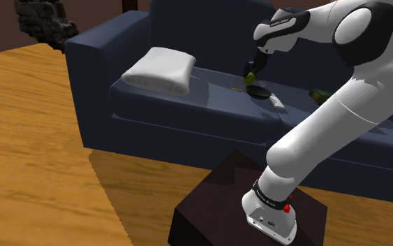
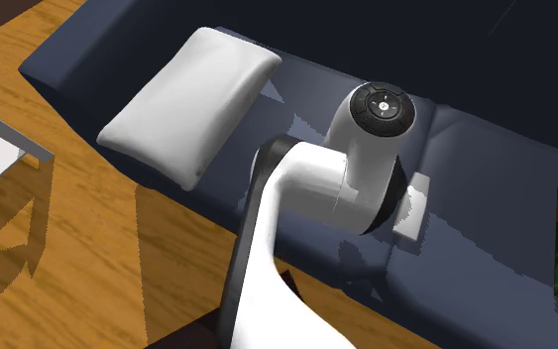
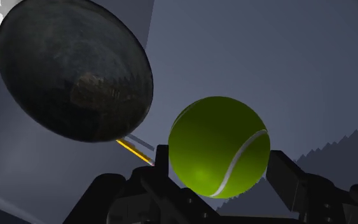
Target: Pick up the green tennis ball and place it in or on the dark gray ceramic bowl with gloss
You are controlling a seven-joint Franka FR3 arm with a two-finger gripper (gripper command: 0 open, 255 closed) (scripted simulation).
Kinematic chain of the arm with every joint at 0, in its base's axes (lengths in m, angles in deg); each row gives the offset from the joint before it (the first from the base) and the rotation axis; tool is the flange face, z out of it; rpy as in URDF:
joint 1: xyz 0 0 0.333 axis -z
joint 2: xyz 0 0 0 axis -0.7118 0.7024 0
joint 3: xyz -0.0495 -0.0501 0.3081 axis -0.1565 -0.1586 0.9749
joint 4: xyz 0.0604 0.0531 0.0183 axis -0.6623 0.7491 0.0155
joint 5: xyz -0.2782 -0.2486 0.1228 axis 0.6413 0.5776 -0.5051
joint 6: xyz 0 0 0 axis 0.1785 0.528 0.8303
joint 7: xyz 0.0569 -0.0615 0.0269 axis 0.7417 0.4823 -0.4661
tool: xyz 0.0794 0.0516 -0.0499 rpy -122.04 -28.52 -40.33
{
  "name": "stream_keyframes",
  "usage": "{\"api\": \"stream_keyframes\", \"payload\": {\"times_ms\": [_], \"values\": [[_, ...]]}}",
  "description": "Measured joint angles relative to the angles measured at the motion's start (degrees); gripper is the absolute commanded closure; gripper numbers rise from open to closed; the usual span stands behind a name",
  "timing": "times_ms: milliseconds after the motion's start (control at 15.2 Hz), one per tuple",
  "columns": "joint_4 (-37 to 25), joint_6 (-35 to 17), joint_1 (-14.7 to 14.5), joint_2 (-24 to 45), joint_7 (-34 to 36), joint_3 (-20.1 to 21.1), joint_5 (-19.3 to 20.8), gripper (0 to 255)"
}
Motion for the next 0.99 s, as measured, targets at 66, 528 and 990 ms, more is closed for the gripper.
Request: {"api": "stream_keyframes", "payload": {"times_ms": [66,528,990], "values": [[-0.97,0.47,0.08,0.53,-0.9,-0.57,-0.48,255],[-10.67,2.95,1.98,9.51,-14.13,-8.02,-9.15,255],[-16.91,6.71,3.96,16.36,-23.78,-10.08,-16.91,0]]}}
